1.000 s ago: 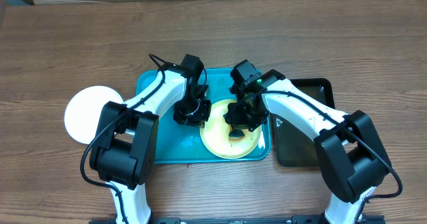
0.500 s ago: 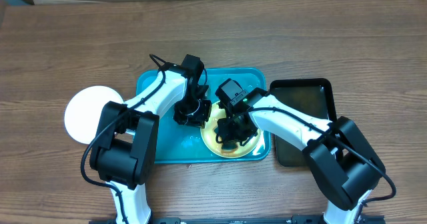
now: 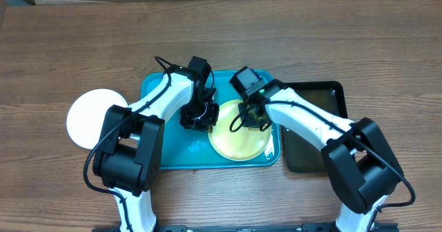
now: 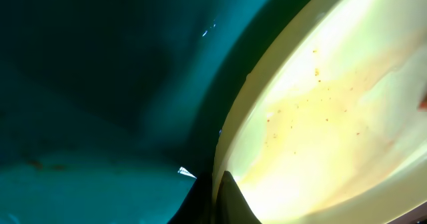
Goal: Clean dirty plates on tray and stack at the side
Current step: 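Scrub the yellow-green plate with the sponge while the left gripper holds it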
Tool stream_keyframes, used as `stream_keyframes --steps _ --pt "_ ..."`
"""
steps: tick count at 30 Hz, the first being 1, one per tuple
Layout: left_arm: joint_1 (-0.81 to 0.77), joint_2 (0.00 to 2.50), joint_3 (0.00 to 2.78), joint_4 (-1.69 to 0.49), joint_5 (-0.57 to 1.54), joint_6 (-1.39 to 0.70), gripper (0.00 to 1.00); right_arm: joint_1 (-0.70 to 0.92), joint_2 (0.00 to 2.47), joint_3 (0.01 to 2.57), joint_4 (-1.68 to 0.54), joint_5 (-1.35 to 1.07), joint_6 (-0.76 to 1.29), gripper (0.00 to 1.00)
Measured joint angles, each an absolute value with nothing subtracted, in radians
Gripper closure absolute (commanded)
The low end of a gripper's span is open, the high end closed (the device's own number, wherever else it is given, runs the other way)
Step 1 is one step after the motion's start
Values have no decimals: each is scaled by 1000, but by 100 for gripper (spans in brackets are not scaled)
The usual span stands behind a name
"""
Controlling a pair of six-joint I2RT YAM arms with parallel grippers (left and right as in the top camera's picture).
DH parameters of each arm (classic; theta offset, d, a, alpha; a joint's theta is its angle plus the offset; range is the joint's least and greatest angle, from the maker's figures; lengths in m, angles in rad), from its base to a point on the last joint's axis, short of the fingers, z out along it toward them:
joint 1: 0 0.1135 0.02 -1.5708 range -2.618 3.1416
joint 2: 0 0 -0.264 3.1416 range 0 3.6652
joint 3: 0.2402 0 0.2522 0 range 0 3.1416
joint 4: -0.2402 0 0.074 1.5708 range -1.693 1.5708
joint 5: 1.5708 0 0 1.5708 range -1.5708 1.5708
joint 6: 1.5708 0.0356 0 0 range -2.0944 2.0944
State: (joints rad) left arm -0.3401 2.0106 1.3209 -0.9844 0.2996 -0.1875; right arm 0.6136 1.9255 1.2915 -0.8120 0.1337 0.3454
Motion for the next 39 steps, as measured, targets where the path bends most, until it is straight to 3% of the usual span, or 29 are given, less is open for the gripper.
stream_keyframes --steps 16,25,32,39 --pt "-340 2011 1321 -994 288 -187 96 601 1874 1153 -813 -72 372 96" --pt "-341 2011 1319 -999 294 -182 96 596 1875 1138 -944 -257 381 96" --pt "-326 2011 1317 -1003 257 -179 96 596 1878 1098 -735 -390 357 96" --pt "-323 2010 1317 -997 254 -184 96 596 1885 1098 -562 -321 366 96"
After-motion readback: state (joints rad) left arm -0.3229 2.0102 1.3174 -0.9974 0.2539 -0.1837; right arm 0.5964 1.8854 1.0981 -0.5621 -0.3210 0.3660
